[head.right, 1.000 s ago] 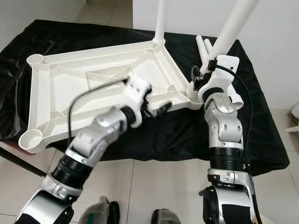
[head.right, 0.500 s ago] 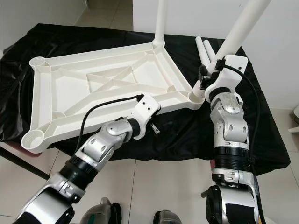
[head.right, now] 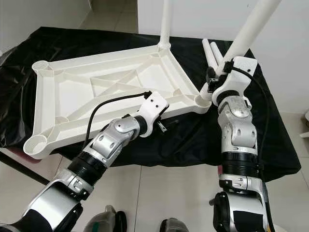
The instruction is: Building children table
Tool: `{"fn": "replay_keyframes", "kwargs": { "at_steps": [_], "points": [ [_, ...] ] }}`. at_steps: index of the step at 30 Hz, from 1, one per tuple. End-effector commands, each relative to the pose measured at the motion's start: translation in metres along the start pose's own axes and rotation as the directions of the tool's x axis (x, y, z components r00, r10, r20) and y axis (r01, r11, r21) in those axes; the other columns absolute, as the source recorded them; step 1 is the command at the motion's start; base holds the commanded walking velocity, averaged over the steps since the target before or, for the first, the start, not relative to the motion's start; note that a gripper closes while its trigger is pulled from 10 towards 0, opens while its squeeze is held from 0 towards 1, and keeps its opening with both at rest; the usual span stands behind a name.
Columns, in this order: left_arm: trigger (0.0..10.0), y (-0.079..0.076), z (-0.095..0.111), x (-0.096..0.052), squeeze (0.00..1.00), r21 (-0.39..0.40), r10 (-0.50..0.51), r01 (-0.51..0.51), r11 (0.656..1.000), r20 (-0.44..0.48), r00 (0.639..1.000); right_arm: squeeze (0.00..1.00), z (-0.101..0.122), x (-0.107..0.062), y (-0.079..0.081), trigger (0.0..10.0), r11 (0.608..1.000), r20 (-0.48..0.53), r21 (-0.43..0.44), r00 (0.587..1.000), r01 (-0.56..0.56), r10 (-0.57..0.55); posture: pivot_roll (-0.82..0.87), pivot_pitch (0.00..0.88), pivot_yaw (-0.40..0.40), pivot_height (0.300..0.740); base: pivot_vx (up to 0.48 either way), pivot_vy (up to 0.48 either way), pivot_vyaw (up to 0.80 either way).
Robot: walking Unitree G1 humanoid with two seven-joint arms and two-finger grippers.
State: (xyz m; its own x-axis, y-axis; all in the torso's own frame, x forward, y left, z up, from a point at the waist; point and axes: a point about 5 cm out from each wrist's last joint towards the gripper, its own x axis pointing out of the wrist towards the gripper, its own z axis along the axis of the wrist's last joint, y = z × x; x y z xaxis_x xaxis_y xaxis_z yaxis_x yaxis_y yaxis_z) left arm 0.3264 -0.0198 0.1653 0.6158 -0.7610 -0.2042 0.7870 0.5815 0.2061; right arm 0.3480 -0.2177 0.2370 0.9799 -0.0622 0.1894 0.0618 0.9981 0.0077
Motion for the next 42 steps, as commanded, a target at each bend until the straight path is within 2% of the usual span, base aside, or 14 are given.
{"fn": "replay_keyframes", "kwargs": {
  "at_steps": [1, 8, 11, 18, 19, 20, 21, 31, 32, 33, 34, 37, 38, 42],
  "points": [
    [10.0, -0.001, -0.006, 0.004, 0.00, 0.019, 0.024, -0.023, 1.000, -0.065, 0.998, 0.00, 0.004, -0.002, -0.007, 10.0, 1.000, 0.024, 0.002, 0.999, 0.024, -0.024, -0.04, 0.061, 0.037, 0.740, 0.000, 0.000, 0.00],
    [10.0, -0.002, -0.019, 0.006, 0.00, 0.027, -0.018, 0.023, 0.999, -0.167, 0.986, 0.00, 0.005, -0.004, -0.012, 10.0, 0.999, 0.031, 0.005, 0.998, 0.050, -0.050, -0.05, 0.070, 0.056, 0.740, 0.000, 0.000, 0.00],
    [10.0, -0.003, -0.019, 0.006, 0.00, 0.035, -0.030, 0.036, 0.999, -0.166, 0.986, 0.00, 0.005, -0.005, -0.012, 10.0, 0.998, 0.032, 0.006, 0.998, 0.055, -0.055, -0.05, 0.072, 0.059, 0.740, 0.000, 0.000, 0.00],
    [9.6, -0.005, -0.019, 0.004, 0.00, -0.044, -0.100, 0.095, 0.995, -0.150, 0.984, 0.00, 0.004, -0.006, -0.014, 10.0, 0.998, 0.028, 0.006, 0.997, 0.065, -0.065, -0.05, 0.079, 0.063, 0.740, 0.000, 0.000, 0.00],
    [7.6, -0.005, -0.019, 0.003, 0.00, -0.044, -0.111, 0.105, 0.993, -0.152, 0.982, 0.00, 0.004, -0.006, -0.014, 10.0, 0.998, 0.028, 0.005, 0.997, 0.066, -0.066, -0.04, 0.081, 0.063, 0.740, 0.000, 0.000, 0.00],
    [7.6, -0.005, -0.019, 0.003, 0.00, -0.044, -0.111, 0.105, 0.993, -0.152, 0.982, 0.00, 0.004, -0.006, -0.014, 10.0, 0.998, 0.028, 0.005, 0.997, 0.066, -0.066, -0.04, 0.081, 0.063, 0.740, 0.000, 0.000, 0.00],
    [0.0, -0.005, -0.020, 0.002, 0.00, -0.046, -0.124, 0.119, 0.992, -0.150, 0.981, 0.00, 0.004, -0.006, -0.014, 10.0, 0.998, 0.028, 0.004, 0.997, 0.067, -0.067, -0.04, 0.083, 0.063, 0.740, 0.000, 0.000, 0.00],
    [0.0, -0.012, -0.024, -0.003, 0.00, -0.010, -0.219, 0.221, 0.975, -0.174, 0.960, 0.00, 0.005, -0.006, -0.015, 10.0, 0.998, 0.027, 0.001, 0.997, 0.069, -0.069, -0.04, 0.085, 0.066, 0.740, 0.000, 0.000, 0.00],
    [1.1, -0.013, -0.025, -0.003, 0.00, -0.009, -0.226, 0.228, 0.974, -0.184, 0.957, 0.00, 0.005, -0.006, -0.015, 10.0, 0.998, 0.026, 0.000, 0.997, 0.070, -0.070, -0.04, 0.087, 0.067, 0.740, 0.000, 0.000, 0.00],
    [1.1, -0.013, -0.025, -0.003, 0.00, -0.009, -0.226, 0.228, 0.974, -0.184, 0.957, 0.00, 0.005, -0.006, -0.015, 10.0, 0.998, 0.026, 0.000, 0.997, 0.070, -0.070, -0.04, 0.087, 0.067, 0.740, 0.000, 0.000, 0.00],
    [2.2, -0.013, -0.026, -0.004, 0.00, -0.005, -0.228, 0.231, 0.973, -0.191, 0.955, 0.00, 0.005, -0.006, -0.016, 10.0, 0.997, 0.027, -0.002, 0.997, 0.071, -0.071, -0.04, 0.088, 0.068, 0.740, 0.000, 0.000, 0.00],
    [1.9, -0.012, -0.028, -0.004, 0.00, 0.001, -0.226, 0.231, 0.973, -0.201, 0.953, 0.00, 0.005, -0.007, -0.017, 10.0, 0.997, 0.027, -0.003, 0.997, 0.075, -0.075, -0.04, 0.089, 0.069, 0.740, 0.000, 0.000, 0.00],
    [0.0, -0.012, -0.028, -0.005, 0.00, 0.006, -0.226, 0.232, 0.973, -0.202, 0.953, 0.00, 0.005, -0.007, -0.018, 10.0, 0.997, 0.027, -0.004, 0.997, 0.077, -0.077, -0.04, 0.090, 0.071, 0.740, 0.000, 0.000, 0.00],
    [0.0, -0.010, -0.030, -0.008, 0.00, 0.011, -0.228, 0.235, 0.972, -0.207, 0.951, 0.00, 0.006, -0.007, -0.018, 10.0, 0.997, 0.028, -0.006, 0.996, 0.080, -0.080, -0.05, 0.091, 0.072, 0.740, 0.000, 0.000, 0.00]
  ]
}}
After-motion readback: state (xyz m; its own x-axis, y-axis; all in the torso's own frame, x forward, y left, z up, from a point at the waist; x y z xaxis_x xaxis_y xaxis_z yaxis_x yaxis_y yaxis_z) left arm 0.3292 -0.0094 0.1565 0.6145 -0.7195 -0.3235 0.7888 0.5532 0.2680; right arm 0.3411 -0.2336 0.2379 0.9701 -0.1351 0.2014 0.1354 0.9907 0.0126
